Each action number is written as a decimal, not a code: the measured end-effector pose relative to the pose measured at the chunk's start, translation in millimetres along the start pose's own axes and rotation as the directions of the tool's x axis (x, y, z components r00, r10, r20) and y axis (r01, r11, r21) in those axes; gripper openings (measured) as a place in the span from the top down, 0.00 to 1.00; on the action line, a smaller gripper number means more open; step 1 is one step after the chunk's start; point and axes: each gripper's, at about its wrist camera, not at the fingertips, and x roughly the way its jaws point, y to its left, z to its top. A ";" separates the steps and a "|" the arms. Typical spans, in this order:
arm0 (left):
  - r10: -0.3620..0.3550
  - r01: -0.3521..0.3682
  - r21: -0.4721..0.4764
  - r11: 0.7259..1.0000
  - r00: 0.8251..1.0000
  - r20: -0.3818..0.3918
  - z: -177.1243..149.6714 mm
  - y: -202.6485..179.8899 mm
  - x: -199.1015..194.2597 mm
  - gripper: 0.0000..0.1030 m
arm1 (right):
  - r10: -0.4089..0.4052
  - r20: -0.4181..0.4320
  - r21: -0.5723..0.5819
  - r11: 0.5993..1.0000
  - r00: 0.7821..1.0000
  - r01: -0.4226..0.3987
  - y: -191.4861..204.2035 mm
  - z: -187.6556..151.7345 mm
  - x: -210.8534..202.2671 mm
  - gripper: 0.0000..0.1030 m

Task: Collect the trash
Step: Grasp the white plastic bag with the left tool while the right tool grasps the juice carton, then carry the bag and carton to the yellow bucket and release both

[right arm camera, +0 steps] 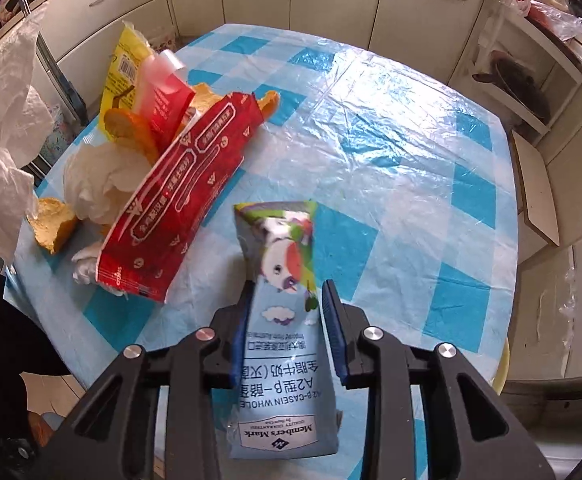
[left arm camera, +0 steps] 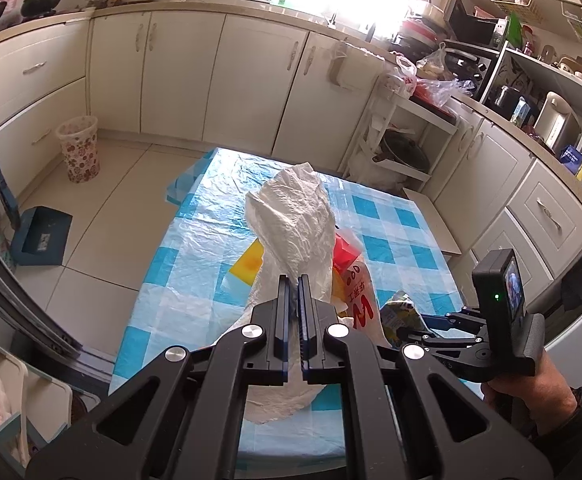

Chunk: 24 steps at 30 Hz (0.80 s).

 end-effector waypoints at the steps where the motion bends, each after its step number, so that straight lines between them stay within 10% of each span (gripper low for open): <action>1: 0.000 0.000 0.002 1.000 1.000 0.001 0.1 0.7 -1.0 0.96 | 0.005 0.004 0.006 1.000 1.000 -0.005 -0.3 0.6 0.6 0.67; 24: 0.086 -0.096 0.108 0.990 0.992 0.096 -3.9 -30.5 -17.9 0.96 | 0.159 0.236 0.205 0.956 0.959 -0.209 -38.8 -0.9 -40.2 0.68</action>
